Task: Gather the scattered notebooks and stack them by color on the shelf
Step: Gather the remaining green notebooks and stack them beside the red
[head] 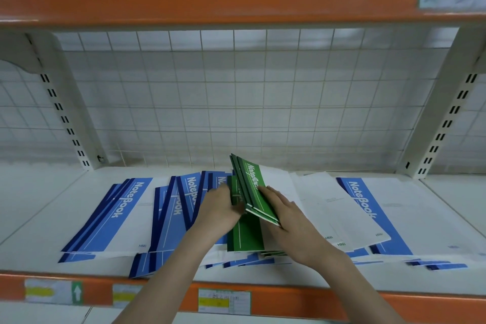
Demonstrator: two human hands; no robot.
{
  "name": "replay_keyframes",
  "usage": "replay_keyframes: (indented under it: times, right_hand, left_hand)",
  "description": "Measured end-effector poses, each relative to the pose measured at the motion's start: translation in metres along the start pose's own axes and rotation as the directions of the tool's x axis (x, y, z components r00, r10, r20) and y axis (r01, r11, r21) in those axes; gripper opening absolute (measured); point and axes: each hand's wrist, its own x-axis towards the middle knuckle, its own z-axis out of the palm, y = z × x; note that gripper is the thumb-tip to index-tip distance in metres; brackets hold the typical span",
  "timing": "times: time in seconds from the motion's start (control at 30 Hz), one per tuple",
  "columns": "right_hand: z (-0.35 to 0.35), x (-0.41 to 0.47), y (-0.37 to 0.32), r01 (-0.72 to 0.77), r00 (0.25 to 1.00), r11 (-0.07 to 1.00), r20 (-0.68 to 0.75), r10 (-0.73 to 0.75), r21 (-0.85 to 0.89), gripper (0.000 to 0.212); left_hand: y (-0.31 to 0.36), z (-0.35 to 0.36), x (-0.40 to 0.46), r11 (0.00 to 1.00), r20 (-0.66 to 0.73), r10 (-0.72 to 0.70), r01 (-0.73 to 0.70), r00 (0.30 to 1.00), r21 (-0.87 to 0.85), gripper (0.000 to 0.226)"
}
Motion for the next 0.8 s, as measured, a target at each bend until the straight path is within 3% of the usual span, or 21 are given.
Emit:
replay_keyframes:
  times: [0.07,0.13,0.23,0.27,0.3,0.43,0.5,0.57,0.63,0.7,0.8]
  right_hand:
    - [0.001,0.000,0.000,-0.005,1.000,1.000,0.015,0.005,-0.026,0.058]
    - [0.001,0.000,0.001,-0.017,0.999,0.999,0.035,0.019,-0.048,0.059]
    - [0.000,0.001,0.002,-0.023,0.998,0.998,0.054,0.027,-0.061,0.060]
    - [-0.001,0.001,0.002,-0.021,0.998,0.998,0.056,0.024,-0.058,0.061]
    - [-0.002,0.001,0.002,-0.022,0.998,0.998,0.060,0.025,-0.052,0.063]
    - [-0.009,-0.002,0.002,-0.028,0.990,0.999,0.140,0.032,-0.033,0.088]
    - [-0.016,-0.003,0.002,-0.053,0.991,0.991,0.126,0.037,0.122,0.073]
    - [-0.022,-0.003,0.008,-0.109,0.993,0.968,-0.008,0.114,0.227,0.058]
    - [-0.031,0.002,0.017,-0.216,0.955,0.942,-0.144,0.258,0.255,0.059]
    - [-0.041,0.008,0.018,-0.281,0.914,0.857,-0.152,0.376,0.433,0.055]
    - [-0.052,0.016,0.014,-0.226,0.917,0.636,-0.059,0.395,0.738,0.018]
  left_hand:
    - [0.000,0.000,0.003,0.994,0.000,-0.048,0.048,0.999,-0.094,0.015]
    - [0.000,0.000,0.007,0.916,0.024,-0.166,0.163,0.986,-0.366,0.015]
    - [0.013,-0.002,0.008,0.567,0.187,-0.354,0.369,0.916,-0.736,0.028]
    - [0.016,-0.003,0.008,0.479,0.260,-0.364,0.419,0.894,-0.771,0.036]
    - [0.020,-0.003,0.008,0.452,0.314,-0.339,0.446,0.887,-0.772,0.043]
    - [0.023,-0.001,0.007,0.547,0.317,-0.293,0.430,0.902,-0.719,0.042]
    - [0.021,0.000,0.005,0.594,0.278,-0.284,0.396,0.918,-0.700,0.033]
    - [0.018,0.000,0.005,0.590,0.222,-0.247,0.328,0.943,-0.737,0.028]
    - [0.017,-0.004,0.004,0.563,0.149,-0.181,0.227,0.972,-0.795,0.032]
    - [0.017,-0.009,0.004,0.543,0.076,-0.108,0.122,0.991,-0.831,0.040]
    - [0.018,-0.017,0.005,0.542,-0.038,0.030,-0.049,0.999,-0.839,0.046]
